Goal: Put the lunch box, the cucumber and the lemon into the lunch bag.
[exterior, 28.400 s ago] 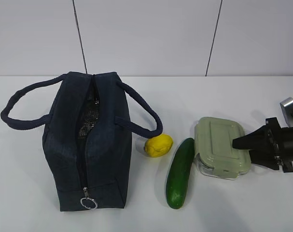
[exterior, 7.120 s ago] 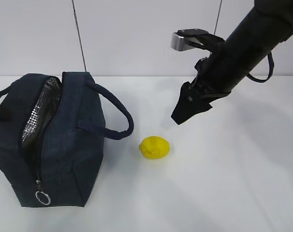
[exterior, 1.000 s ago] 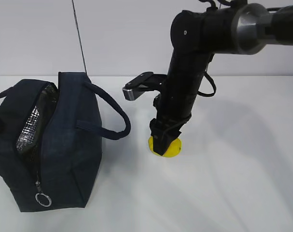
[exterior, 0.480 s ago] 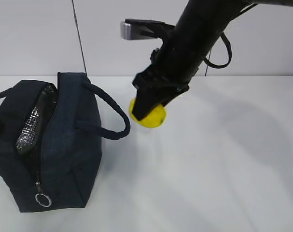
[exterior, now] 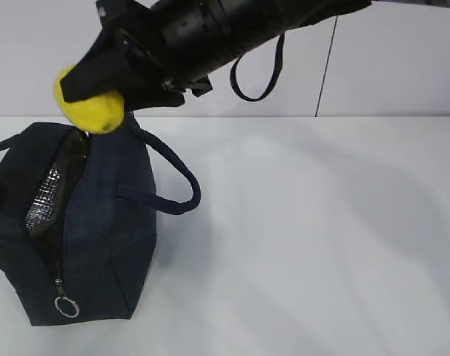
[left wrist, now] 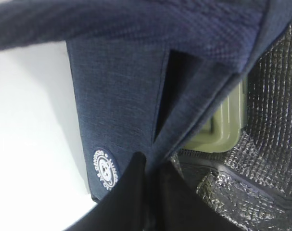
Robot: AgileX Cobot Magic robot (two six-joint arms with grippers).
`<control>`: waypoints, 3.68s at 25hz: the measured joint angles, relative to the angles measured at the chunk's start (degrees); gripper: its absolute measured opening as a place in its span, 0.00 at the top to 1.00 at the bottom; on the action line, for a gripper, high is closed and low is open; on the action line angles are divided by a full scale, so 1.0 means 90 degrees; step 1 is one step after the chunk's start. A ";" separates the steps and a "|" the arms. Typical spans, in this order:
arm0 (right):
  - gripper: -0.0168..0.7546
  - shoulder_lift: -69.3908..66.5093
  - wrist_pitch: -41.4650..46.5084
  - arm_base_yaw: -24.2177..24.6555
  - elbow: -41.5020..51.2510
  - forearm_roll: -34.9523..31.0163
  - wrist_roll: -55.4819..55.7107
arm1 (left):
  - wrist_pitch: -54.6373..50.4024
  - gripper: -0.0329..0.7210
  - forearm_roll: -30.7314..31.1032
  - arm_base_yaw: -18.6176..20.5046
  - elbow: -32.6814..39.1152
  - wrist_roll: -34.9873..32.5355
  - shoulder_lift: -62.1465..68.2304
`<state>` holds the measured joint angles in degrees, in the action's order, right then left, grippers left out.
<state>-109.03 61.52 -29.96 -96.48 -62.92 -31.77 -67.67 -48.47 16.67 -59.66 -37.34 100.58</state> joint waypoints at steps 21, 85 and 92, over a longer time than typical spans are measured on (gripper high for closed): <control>0.53 -0.0893 -0.1655 -0.0505 0.0000 -0.1664 -0.1254 | 0.0000 0.94 0.0000 0.0000 0.0000 0.0000 0.0000; 0.40 -0.0692 -0.1848 -0.0730 -0.0477 0.1497 -0.0818 | -0.0020 0.94 -0.0208 0.0000 0.0000 0.0010 0.0000; 0.40 -0.0469 -0.0551 -0.0646 -0.0851 0.3877 0.1443 | -0.0030 0.92 -0.0687 0.0000 0.0000 0.0010 0.0000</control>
<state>-113.25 56.57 -35.78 -104.14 -28.02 -18.78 -67.95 -54.65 16.67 -59.66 -37.25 100.58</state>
